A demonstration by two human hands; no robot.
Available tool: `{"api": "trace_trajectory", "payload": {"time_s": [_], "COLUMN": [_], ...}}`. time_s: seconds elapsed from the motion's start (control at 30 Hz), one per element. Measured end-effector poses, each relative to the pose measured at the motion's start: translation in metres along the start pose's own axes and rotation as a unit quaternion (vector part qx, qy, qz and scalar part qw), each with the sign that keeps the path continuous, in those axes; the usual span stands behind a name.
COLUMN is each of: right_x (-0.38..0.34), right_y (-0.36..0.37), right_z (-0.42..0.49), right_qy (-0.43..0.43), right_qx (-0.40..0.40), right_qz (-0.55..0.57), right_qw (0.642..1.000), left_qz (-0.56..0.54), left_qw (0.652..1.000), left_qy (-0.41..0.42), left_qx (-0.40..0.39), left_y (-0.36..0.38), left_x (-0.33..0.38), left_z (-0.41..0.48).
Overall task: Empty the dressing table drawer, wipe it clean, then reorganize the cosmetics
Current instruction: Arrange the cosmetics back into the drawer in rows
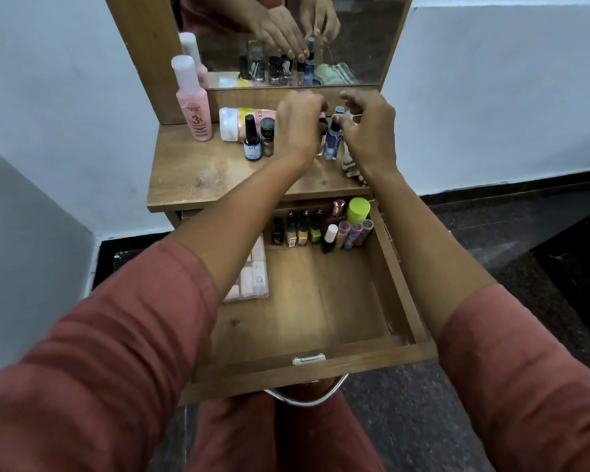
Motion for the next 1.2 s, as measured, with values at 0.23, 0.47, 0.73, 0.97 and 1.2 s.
{"api": "trace_trajectory", "payload": {"time_s": [0.23, 0.47, 0.73, 0.97, 1.2], "right_x": [0.007, 0.005, -0.005, 0.007, 0.043], "right_y": [0.001, -0.014, -0.041, -0.053, -0.051], "right_z": [-0.001, -0.012, -0.041, -0.071, -0.098], "right_qy": [0.0, 0.0, -0.002, 0.007, 0.043], "right_qx": [-0.003, -0.002, -0.011, -0.045, -0.071], "right_qz": [0.015, 0.027, 0.054, 0.029, 0.009], "right_qw": [1.0, 1.0, 0.998, 0.999, 0.997], "left_qz": [0.042, 0.03, -0.063, -0.131, -0.151], "left_qw": [0.997, 0.998, 0.995, 0.984, 0.968], "left_qy": [0.013, 0.005, -0.015, -0.06, -0.111], "left_qx": [-0.056, -0.059, -0.076, -0.11, -0.17], "left_y": [0.008, -0.002, -0.02, -0.013, 0.022], "left_x": [0.01, 0.021, 0.038, 0.039, 0.036], "left_z": [0.005, -0.01, -0.043, -0.082, -0.123]}}
Point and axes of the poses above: each hand's wrist, its own z-axis towards the middle knuckle, its own y-axis out of the palm, x = y × z, the point moved 9 cm from there along z, towards the middle knuckle, and after that the axes turned 6 degrees about x, right-handed, at the moved point
